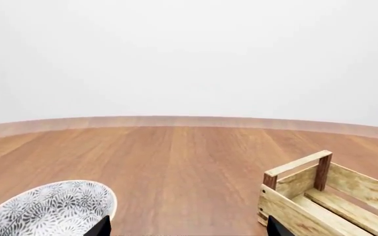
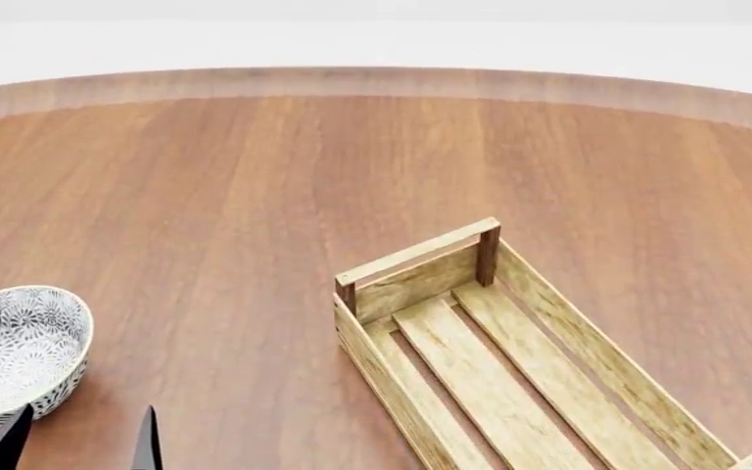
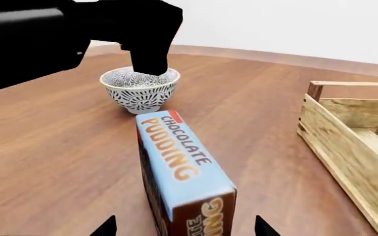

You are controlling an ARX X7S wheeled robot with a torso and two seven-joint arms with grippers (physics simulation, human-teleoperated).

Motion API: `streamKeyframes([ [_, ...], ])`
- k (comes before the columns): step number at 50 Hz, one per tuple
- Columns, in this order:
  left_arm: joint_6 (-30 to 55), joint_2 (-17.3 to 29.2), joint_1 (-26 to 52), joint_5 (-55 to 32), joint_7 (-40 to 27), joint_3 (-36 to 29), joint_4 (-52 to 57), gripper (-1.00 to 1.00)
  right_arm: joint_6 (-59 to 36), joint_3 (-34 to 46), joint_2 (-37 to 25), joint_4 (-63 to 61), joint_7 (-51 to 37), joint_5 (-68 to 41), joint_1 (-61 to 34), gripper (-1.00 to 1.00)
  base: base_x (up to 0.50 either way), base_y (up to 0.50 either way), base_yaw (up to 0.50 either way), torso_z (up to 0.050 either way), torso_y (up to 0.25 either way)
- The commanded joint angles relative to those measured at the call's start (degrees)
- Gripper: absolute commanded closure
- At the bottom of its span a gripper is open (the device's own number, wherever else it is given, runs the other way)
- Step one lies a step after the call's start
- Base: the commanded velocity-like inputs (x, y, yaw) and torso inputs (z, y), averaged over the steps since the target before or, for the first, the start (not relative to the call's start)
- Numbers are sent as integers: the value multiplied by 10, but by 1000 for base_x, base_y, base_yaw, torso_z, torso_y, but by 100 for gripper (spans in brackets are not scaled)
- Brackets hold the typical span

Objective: Pick up the chocolate pudding and put it in the tray.

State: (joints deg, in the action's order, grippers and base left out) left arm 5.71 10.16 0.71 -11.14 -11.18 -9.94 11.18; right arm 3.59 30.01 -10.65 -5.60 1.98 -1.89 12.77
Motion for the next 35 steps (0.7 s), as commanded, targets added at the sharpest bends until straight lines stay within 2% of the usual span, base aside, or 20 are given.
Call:
streamKeyframes([
  [1, -1, 4, -2, -7, -4, 0, 3, -100, -5, 12, 17, 50, 8, -5, -39, -100, 0, 0, 0, 0, 0],
  [23, 3, 11, 3, -13, -12, -6, 6, -100, -33, 14, 10, 76, 9, -12, -77, -100, 0, 0, 0, 0, 0],
  [35, 8, 12, 5, -15, -16, -13, 12, -100, -73, 29, -2, 46, 13, -1, -84, -100, 0, 0, 0, 0, 0],
])
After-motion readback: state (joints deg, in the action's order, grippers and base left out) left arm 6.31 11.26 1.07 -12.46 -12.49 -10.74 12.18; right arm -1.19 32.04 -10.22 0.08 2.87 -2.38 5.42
